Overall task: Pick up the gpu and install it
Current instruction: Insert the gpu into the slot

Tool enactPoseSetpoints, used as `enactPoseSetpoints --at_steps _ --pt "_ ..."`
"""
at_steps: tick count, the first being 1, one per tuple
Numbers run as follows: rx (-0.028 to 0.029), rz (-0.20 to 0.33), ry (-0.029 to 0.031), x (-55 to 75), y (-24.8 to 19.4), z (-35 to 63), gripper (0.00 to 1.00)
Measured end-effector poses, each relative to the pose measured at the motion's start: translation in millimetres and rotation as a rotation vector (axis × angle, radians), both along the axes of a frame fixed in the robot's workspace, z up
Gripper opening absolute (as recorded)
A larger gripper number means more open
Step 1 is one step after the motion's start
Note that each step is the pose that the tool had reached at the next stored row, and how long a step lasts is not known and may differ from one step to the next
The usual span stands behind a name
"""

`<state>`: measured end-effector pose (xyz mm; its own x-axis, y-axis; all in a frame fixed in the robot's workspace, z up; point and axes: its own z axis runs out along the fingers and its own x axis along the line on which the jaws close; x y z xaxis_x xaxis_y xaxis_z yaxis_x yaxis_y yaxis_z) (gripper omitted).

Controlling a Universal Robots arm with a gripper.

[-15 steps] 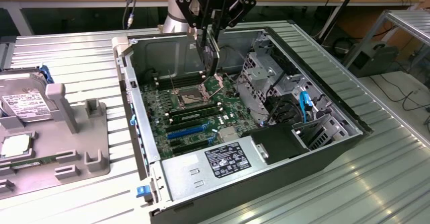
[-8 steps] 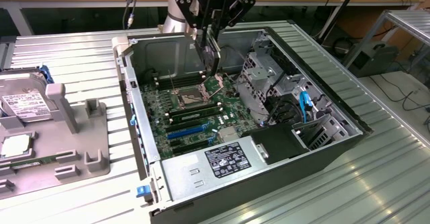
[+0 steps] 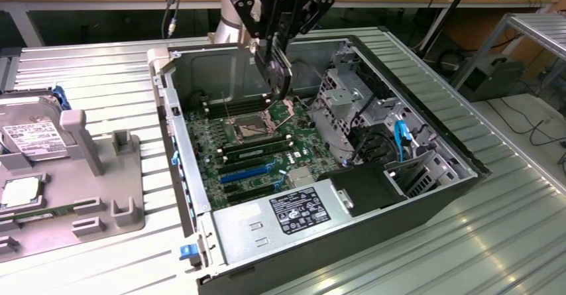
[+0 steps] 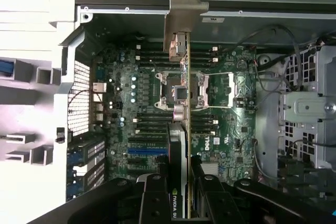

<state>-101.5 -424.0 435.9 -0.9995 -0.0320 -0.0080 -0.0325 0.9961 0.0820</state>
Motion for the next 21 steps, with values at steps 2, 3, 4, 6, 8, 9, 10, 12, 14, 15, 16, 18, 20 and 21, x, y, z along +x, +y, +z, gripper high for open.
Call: enactPoseSetpoints --at_steps 2,3,4,6,8,9,10,12,14,15,16,18,20,21 --pt "0.0000 0.020 0.0000 0.0 0.0 0.0 0.27" --pt "0.0000 0.033 0.0000 0.0 0.0 0.0 0.27" --pt "-0.0001 0.050 0.0000 0.0 0.0 0.0 0.27" --pt "0.0000 0.068 0.0000 0.0 0.0 0.0 0.27" --pt "0.0000 0.090 0.0000 0.0 0.0 0.0 0.27" --pt "0.0000 0.099 0.0000 0.0 0.0 0.0 0.27" --pt "0.0000 0.108 0.0000 0.0 0.0 0.0 0.27" --pt "0.0000 0.126 0.0000 0.0 0.0 0.0 0.27" --pt "0.0000 0.146 0.0000 0.0 0.0 0.0 0.27" --pt "0.0000 0.157 0.0000 0.0 0.0 0.0 0.27" --pt "0.0000 0.170 0.0000 0.0 0.0 0.0 0.27" --pt "0.0000 0.188 0.0000 0.0 0.0 0.0 0.27" --pt "0.0000 0.206 0.0000 0.0 0.0 0.0 0.27" --pt "0.0000 0.214 0.0000 0.0 0.0 0.0 0.27"
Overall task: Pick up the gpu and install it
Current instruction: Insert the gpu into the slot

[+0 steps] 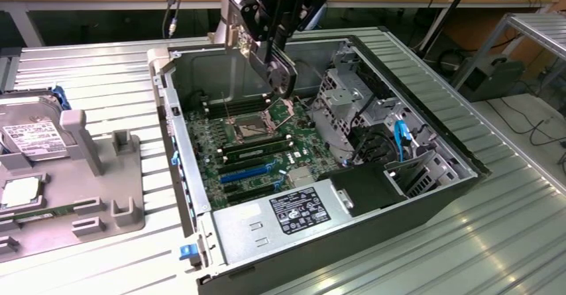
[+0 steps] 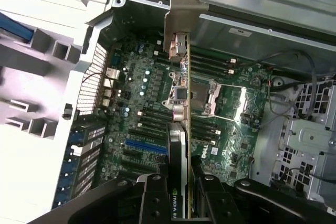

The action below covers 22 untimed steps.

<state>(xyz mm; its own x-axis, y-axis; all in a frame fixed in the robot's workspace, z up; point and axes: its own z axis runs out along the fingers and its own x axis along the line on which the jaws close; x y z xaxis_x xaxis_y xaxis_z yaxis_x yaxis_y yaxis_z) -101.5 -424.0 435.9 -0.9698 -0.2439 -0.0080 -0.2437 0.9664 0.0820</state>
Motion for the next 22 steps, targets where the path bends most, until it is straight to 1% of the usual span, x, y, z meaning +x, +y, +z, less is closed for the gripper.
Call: enactPoseSetpoints --at_steps 5,6,7,8,22 --pt "0.0000 0.046 0.0000 0.0 0.0 0.0 0.27" --pt "0.0000 0.076 0.0000 0.0 0.0 0.0 0.27" --pt "0.0000 0.088 0.0000 0.0 0.0 0.0 0.27" --pt "0.0000 0.112 0.0000 0.0 0.0 0.0 0.27" --pt "0.0000 0.264 0.0000 0.0 0.0 0.0 0.27"
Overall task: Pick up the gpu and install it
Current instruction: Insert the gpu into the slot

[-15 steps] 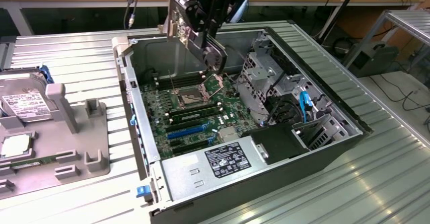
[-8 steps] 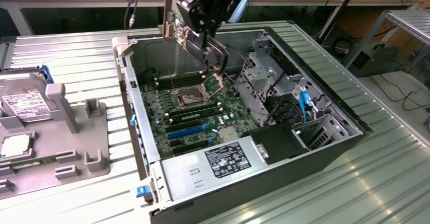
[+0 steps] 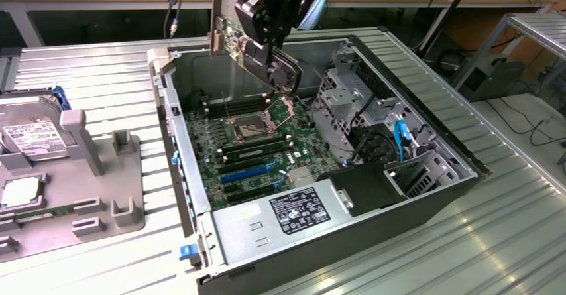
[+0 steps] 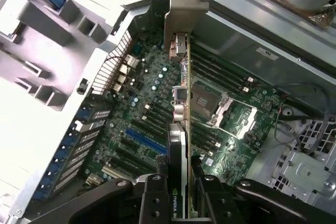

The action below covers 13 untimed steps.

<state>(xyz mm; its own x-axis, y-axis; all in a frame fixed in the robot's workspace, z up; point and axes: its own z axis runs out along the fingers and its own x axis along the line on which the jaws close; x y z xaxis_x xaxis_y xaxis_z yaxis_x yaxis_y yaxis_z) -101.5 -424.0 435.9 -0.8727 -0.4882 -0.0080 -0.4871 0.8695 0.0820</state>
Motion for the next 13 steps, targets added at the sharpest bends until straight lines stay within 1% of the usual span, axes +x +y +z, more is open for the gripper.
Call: enactPoseSetpoints --at_steps 2,5,6,11,13 --pt "0.0000 0.017 0.0000 0.0 0.0 0.0 0.27" --pt "0.0000 0.078 0.0000 0.0 0.0 0.0 0.27" --pt "0.0000 0.114 0.0000 0.0 0.0 0.0 0.27" --pt "0.0000 0.259 0.0000 0.0 0.0 0.0 0.27" --pt "0.0000 0.287 0.0000 0.0 0.0 0.0 0.27"
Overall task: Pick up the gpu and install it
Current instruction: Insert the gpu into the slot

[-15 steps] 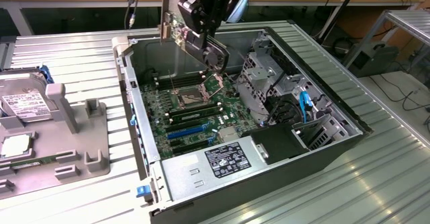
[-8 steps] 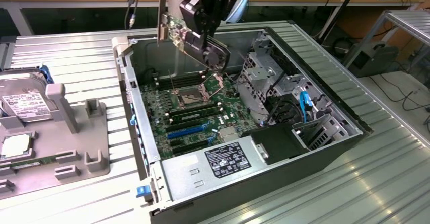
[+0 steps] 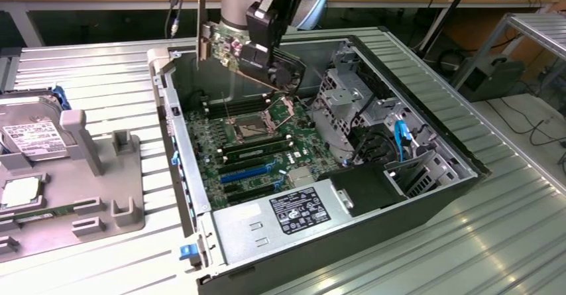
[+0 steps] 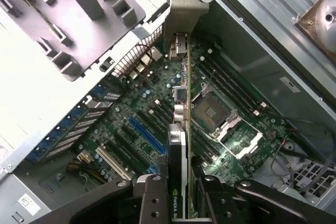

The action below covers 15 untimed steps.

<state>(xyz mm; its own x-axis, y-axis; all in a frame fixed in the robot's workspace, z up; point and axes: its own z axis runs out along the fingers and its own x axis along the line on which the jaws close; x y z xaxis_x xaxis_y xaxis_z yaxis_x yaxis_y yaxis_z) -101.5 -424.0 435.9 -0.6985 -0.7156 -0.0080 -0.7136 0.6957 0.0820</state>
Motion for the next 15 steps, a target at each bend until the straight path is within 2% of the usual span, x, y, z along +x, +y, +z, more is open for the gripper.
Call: enactPoseSetpoints --at_steps 5,9,15 --pt "0.0000 0.094 0.0000 0.0 0.0 0.0 0.27" --pt "0.0000 0.137 0.0000 0.0 0.0 0.0 0.27" --pt "0.0000 0.232 0.0000 0.0 0.0 0.0 0.27"
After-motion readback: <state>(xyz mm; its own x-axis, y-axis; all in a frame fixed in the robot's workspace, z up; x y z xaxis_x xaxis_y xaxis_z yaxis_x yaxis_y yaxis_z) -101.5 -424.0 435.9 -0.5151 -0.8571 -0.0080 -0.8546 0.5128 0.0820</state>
